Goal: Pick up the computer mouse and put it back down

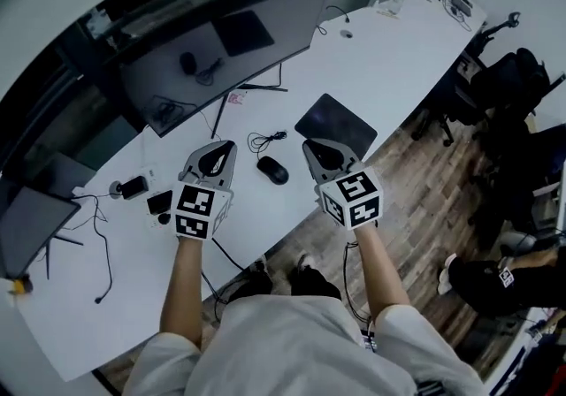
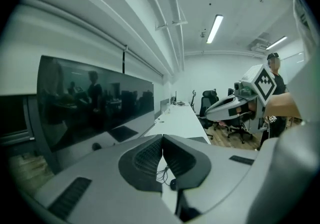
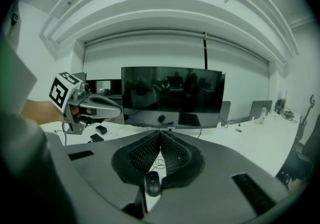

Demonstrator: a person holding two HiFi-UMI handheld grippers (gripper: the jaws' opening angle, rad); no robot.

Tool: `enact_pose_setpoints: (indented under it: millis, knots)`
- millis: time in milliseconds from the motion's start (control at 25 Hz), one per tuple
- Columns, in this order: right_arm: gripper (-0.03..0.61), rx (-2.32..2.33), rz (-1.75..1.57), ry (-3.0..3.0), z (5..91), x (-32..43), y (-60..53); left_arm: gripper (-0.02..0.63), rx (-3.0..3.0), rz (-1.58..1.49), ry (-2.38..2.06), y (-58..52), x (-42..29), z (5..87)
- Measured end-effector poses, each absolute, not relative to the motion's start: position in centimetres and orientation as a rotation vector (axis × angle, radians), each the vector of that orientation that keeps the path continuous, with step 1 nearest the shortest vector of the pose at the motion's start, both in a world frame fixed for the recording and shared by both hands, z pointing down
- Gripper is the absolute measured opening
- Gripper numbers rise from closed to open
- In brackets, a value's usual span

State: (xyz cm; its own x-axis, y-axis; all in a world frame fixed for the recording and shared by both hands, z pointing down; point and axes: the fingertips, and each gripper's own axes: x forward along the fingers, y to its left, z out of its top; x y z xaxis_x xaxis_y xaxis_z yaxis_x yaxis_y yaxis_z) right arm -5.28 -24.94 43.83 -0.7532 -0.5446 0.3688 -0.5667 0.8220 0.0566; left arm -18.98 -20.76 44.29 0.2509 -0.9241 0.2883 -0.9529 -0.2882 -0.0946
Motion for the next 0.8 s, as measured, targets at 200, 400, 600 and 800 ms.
enact_pose_setpoints:
  millis: [200,400,600,800]
  knots:
    - [0.098,0.594,0.192,-2.566,52.1,-9.1,-26.9,0.018,2.233,0.469,-1.842,-21.4,-21.2,49.1]
    - [0.215,0.419,0.277,-2.458,60.3,-11.5,-27.2,0.018,2.079,0.493,-1.860,-20.6,-22.8,53.8]
    - [0.325,0.365,0.311,-2.353,67.5,-12.3,-27.6,0.018,1.976,0.522,-1.845,-19.5,-23.8,57.7]
    - [0.339,0.343,0.304,-2.275,72.3,-12.9,-27.5,0.018,1.933,0.546,-1.818,-19.0,-24.3,59.9]
